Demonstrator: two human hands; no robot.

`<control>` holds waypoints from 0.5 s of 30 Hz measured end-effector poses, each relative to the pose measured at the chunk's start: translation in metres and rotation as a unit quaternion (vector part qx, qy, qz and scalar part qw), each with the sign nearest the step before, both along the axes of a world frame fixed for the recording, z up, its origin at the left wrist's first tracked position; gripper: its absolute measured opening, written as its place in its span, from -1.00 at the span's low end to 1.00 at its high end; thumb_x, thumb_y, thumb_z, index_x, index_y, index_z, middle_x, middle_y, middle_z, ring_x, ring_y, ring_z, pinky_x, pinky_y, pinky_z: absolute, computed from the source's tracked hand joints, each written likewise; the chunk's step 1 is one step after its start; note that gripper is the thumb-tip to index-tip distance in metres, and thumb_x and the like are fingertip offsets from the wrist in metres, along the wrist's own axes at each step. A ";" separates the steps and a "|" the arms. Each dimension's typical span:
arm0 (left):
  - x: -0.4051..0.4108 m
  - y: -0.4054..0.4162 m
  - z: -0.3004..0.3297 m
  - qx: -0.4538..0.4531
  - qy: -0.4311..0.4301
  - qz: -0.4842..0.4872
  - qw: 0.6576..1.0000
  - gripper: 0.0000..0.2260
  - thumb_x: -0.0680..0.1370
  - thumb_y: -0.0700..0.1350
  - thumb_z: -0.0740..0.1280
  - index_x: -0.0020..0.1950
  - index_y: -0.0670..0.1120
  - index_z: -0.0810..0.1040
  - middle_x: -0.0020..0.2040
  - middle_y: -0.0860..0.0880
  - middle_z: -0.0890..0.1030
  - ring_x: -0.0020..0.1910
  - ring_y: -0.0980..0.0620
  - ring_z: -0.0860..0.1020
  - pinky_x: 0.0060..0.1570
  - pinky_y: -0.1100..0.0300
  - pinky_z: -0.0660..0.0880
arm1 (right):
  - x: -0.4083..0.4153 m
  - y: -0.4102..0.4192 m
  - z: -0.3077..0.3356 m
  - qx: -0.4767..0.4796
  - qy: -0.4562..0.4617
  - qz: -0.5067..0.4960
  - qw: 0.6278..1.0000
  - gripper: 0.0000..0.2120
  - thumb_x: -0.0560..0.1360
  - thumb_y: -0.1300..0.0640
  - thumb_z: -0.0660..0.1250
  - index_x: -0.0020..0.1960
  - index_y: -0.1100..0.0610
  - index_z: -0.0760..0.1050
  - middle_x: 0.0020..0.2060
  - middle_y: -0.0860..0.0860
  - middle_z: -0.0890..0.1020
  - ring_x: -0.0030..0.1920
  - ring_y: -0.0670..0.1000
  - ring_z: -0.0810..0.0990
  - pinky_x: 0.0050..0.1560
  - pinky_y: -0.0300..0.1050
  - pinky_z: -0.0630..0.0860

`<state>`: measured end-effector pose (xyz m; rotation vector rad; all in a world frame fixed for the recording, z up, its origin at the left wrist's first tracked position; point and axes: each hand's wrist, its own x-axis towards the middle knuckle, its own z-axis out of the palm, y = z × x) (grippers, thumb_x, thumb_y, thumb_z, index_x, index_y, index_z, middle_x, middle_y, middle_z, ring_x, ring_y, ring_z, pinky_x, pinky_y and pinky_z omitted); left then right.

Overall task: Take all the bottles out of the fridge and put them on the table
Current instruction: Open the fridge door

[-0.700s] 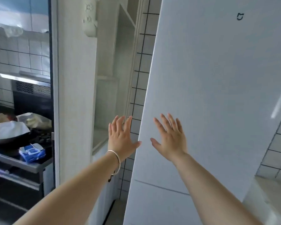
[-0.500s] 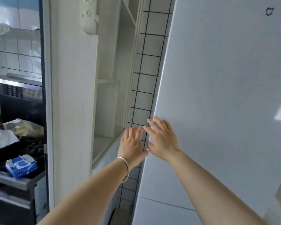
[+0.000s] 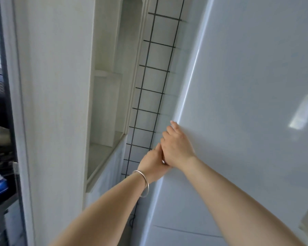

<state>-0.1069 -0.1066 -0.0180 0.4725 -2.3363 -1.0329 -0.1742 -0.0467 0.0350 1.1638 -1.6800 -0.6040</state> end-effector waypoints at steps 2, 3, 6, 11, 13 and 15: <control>0.000 -0.002 -0.001 0.024 0.002 -0.003 1.000 -0.68 0.41 0.00 0.34 0.10 -0.07 0.41 -0.12 -0.03 0.64 -0.10 -0.07 0.60 -0.12 0.05 0.54 | 0.000 -0.001 -0.001 0.023 -0.009 -0.016 1.000 -0.78 0.24 -0.03 0.31 -0.41 0.06 0.66 -0.43 0.01 0.60 -0.21 0.10 0.54 0.23 0.03 0.25; 0.000 -0.002 -0.002 0.029 0.004 -0.006 1.000 -0.69 0.41 -0.01 0.34 0.09 -0.07 0.42 -0.11 -0.03 0.64 -0.09 -0.07 0.60 -0.09 0.03 0.56 | 0.000 -0.001 -0.001 0.031 -0.016 -0.024 0.999 -0.78 0.24 -0.02 0.29 -0.43 0.05 0.65 -0.45 0.00 0.59 -0.22 0.09 0.52 0.18 0.02 0.27; 0.001 0.000 -0.006 0.042 0.023 -0.016 0.999 -0.71 0.40 -0.02 0.35 0.06 -0.08 0.44 -0.09 -0.03 0.63 -0.07 -0.06 0.59 -0.04 -0.04 0.56 | 0.003 -0.001 0.002 0.035 -0.021 -0.022 0.999 -0.65 0.26 0.04 0.09 -0.49 0.04 0.62 -0.50 -0.03 0.54 -0.28 0.06 0.47 0.03 -0.02 0.28; 0.002 0.002 -0.012 0.054 0.032 -0.012 0.998 -0.72 0.38 -0.01 0.30 0.05 -0.06 0.42 -0.07 -0.02 0.60 -0.09 -0.05 0.57 -0.04 -0.08 0.55 | 0.004 0.001 0.002 0.054 -0.009 -0.021 0.998 -0.79 0.23 -0.03 0.28 -0.47 0.02 0.61 -0.48 -0.06 0.54 -0.26 0.03 0.47 0.00 -0.05 0.27; 0.003 0.003 -0.012 0.052 0.034 -0.011 0.998 -0.73 0.40 -0.03 0.29 0.05 -0.08 0.42 -0.08 -0.04 0.60 -0.09 -0.06 0.57 -0.05 -0.09 0.55 | 0.006 0.001 0.002 0.049 -0.011 -0.012 0.999 -0.82 0.19 -0.02 0.32 -0.51 0.03 0.59 -0.51 -0.05 0.53 -0.29 0.03 0.46 -0.03 -0.06 0.27; 0.005 0.005 -0.012 0.042 0.037 -0.013 0.998 -0.75 0.43 -0.05 0.30 0.05 -0.10 0.41 -0.09 -0.05 0.59 -0.11 -0.07 0.56 -0.06 -0.08 0.54 | 0.007 0.003 0.002 0.030 -0.023 0.014 0.999 -0.84 0.16 0.02 0.32 -0.55 0.04 0.57 -0.53 -0.05 0.50 -0.32 0.03 0.45 -0.05 -0.07 0.27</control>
